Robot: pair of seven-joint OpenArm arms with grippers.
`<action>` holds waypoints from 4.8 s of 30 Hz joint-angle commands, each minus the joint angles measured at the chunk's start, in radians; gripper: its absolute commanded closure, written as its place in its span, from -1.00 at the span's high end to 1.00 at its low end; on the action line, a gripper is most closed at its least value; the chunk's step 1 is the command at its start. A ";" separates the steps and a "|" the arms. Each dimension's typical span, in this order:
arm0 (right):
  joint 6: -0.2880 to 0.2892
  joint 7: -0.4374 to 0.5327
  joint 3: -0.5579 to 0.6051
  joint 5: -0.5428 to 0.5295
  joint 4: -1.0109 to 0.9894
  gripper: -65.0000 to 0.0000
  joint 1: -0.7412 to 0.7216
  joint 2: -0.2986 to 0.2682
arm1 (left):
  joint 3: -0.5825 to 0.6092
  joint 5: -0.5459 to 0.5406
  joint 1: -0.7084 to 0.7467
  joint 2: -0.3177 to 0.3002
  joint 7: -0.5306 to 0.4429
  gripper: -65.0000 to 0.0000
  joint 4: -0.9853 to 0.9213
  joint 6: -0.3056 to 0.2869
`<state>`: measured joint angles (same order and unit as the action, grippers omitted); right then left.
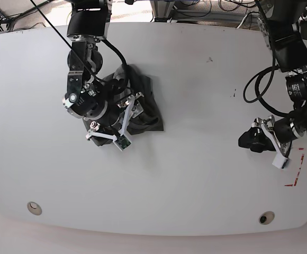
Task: Fold the T-shirt properly
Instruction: 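Press the bundled shirt with the right gripper while the left gripper withdraws, then bring the left gripper back and grasp the shirt bundle's edge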
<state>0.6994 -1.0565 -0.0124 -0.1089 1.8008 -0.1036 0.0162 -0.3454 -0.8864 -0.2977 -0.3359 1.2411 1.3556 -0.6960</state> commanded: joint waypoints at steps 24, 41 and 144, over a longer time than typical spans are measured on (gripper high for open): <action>-0.001 0.206 0.199 0.085 -0.181 -0.40 -0.051 -0.028 | -0.004 -0.043 0.094 -0.056 -0.024 -0.06 0.025 -0.002; -0.001 0.216 0.191 0.085 -0.082 -1.00 -0.046 -0.029 | 0.001 -0.043 0.101 -0.056 -0.024 -0.06 0.025 -0.002; -0.001 0.548 -0.162 0.073 -0.424 -0.86 0.023 -0.089 | 0.739 0.694 0.087 0.228 -0.289 -0.26 0.083 -0.002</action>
<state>0.6952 -0.4904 -0.1757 -0.0486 1.3659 -0.0891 -0.0692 0.3965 -0.2031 -0.1780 -0.0956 0.9417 1.4296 -0.6975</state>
